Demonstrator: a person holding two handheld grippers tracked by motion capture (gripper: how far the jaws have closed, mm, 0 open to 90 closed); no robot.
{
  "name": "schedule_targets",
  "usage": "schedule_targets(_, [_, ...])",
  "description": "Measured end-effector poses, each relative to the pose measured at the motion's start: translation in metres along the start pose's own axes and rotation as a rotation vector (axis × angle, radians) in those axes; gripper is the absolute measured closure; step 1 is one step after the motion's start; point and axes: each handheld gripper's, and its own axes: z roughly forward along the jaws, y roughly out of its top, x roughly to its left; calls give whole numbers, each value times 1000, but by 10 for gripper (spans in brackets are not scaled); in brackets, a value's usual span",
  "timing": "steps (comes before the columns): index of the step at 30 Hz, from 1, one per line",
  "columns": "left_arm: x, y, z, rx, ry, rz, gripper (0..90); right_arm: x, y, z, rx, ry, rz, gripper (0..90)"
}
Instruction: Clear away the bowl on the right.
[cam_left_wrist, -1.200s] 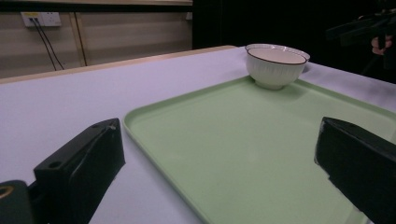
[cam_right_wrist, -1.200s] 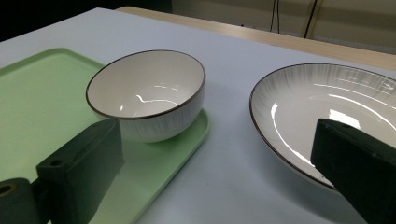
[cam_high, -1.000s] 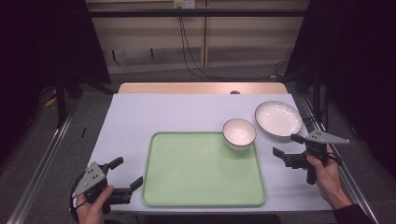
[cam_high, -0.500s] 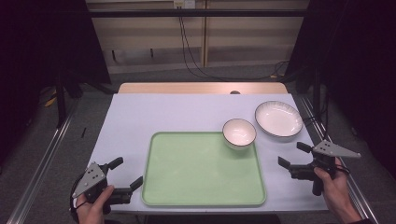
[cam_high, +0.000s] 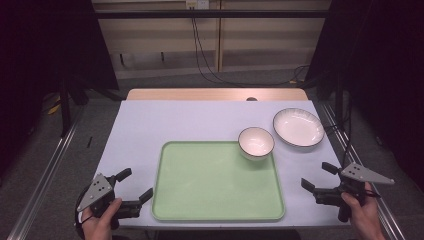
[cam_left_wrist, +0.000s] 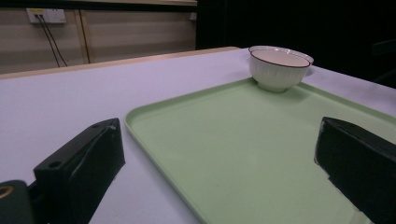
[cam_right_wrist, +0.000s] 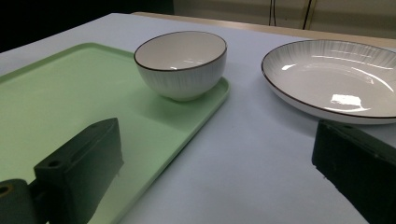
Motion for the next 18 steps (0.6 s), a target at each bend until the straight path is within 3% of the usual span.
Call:
schedule_targets(7, [0,0,0,-1,3,-6,14,3,-8,-8,-15,-8,6,10])
schedule_targets(18, [1,0,0,4,-1,-9,14,4,-12,-13,-12,-20,-25,12])
